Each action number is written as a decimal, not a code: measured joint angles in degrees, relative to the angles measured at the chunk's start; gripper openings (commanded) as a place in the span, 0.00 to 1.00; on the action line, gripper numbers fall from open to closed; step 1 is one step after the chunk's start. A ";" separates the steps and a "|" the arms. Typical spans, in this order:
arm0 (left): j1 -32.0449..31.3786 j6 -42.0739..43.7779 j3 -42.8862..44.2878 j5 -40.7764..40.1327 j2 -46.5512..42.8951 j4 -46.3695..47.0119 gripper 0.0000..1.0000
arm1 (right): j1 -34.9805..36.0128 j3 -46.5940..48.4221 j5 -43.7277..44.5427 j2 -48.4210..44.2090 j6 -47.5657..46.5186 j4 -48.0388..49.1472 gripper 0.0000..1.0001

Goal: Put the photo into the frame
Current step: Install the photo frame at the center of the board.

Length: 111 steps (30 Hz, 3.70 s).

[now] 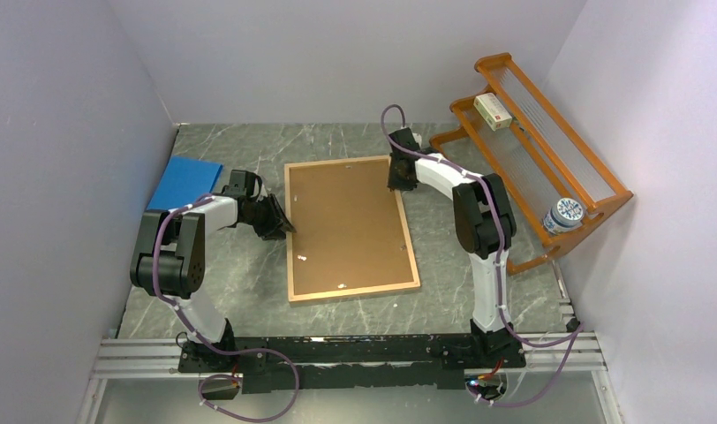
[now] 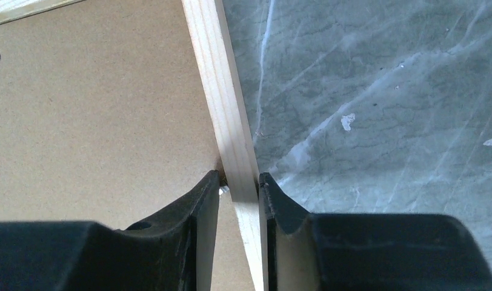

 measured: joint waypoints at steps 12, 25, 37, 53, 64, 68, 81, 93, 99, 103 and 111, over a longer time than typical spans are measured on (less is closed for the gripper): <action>-0.31 -0.44 0.00 0.59 0.20 0.96 0.45 | 0.13 -3.63 0.74 -3.15 0.11 -0.26 0.63; -1.22 -0.50 -3.48 -0.59 -3.13 4.07 0.48 | 6.40 -16.70 -5.62 -21.31 5.60 3.41 0.33; -1.42 -0.55 -8.61 -1.01 -6.84 6.08 0.13 | 21.40 -23.39 -23.02 -17.33 16.15 15.23 0.21; -1.18 -0.37 -9.38 -0.09 -7.06 7.32 0.08 | 26.91 -19.30 -31.56 -6.10 20.83 22.82 0.16; -1.16 -0.31 -9.42 0.04 -7.04 7.39 0.08 | 28.26 -18.12 -33.48 -4.55 21.16 24.09 0.17; -1.16 -0.31 -9.42 0.04 -7.04 7.39 0.08 | 28.30 -18.12 -32.37 -4.72 21.16 24.11 0.20; -1.16 -0.28 -9.42 0.04 -7.04 7.41 0.06 | 28.50 -18.32 -26.49 -5.90 19.47 24.00 0.14; -0.96 -0.28 -9.42 0.74 -6.69 7.67 0.04 | 28.33 -17.90 -29.86 -4.94 19.67 24.02 0.08; -0.68 -0.31 -9.42 2.16 -6.05 8.33 0.03 | 28.33 -17.90 -32.70 -3.87 20.96 25.66 0.07; -0.66 -0.35 -9.44 2.54 -5.92 8.59 0.02 | 28.35 -17.90 -32.74 -3.69 21.31 26.16 0.07; -0.66 -0.35 -9.44 2.56 -5.92 8.59 0.02 | 28.35 -17.94 -31.80 -3.43 22.73 27.10 0.06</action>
